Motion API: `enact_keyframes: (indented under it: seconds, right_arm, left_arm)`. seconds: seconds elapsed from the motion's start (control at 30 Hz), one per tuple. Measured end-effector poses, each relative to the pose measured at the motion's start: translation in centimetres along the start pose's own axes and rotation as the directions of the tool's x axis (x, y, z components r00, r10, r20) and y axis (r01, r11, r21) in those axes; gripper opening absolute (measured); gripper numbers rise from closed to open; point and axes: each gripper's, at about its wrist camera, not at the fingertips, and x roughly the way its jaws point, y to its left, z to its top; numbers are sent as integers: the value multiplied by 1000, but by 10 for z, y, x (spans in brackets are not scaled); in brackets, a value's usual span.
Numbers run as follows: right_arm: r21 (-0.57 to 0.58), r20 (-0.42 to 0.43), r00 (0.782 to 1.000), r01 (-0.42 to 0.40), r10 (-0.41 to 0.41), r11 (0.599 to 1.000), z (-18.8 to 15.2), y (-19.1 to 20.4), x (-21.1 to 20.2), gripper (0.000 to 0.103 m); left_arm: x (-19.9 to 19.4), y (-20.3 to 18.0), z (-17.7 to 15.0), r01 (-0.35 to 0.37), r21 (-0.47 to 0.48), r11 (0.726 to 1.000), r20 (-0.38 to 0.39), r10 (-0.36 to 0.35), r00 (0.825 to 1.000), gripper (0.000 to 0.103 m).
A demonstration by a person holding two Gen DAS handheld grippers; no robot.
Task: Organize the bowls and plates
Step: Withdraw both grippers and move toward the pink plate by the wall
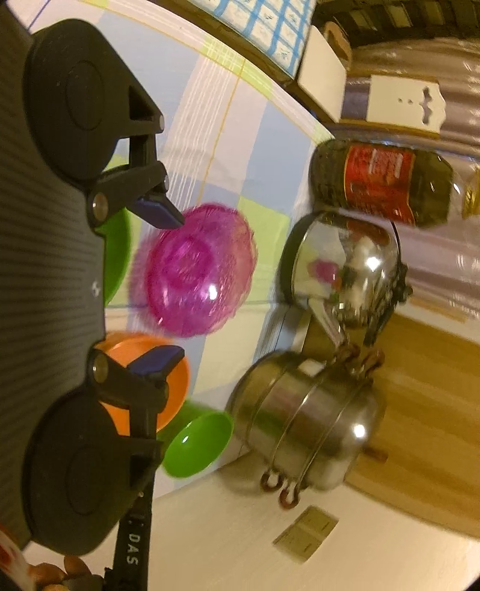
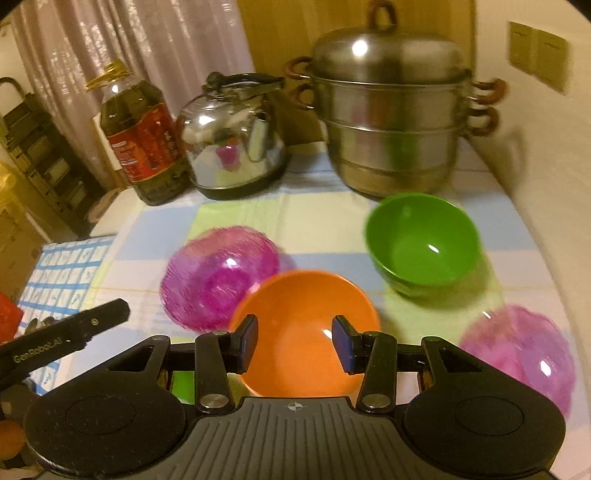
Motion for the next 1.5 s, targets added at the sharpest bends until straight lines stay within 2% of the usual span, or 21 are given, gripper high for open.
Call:
enact_keyframes:
  seconds: [0.33,0.47,0.6,0.73,0.87,1.17,1.5]
  right_arm:
    - [103,29,998,45,-48,994,-48,-43,-58,45]
    - [153,58,994,81,-91,985,-64,-63,-81,45]
    - [148,116,985,110,-128,983,-84,-77,-101,45]
    - [219,100,986,108,-132,970,-99,-98,-112,45]
    - [244,84,983,141,-166,959,-111,-115,-119,45]
    - [279,37,976,197,-215,940,-128,-144,-122,45]
    - [333,23,976,196,-216,922,-135,-172,-124,45]
  left_arm:
    - [-32,-53,-37,102,83,991,-22,-100,995,66]
    - [-38,-70,-50,125,97,987,-24,-123,992,67]
    - [-43,-86,-63,150,111,982,-30,-147,989,67]
    - [-46,-106,-73,184,138,973,-57,-178,982,67]
    - [-47,-127,-83,213,159,964,-92,-201,975,67]
    - [-40,-164,-104,242,206,948,-165,-210,964,67]
    - [-24,-189,-117,256,225,940,-213,-209,954,67]
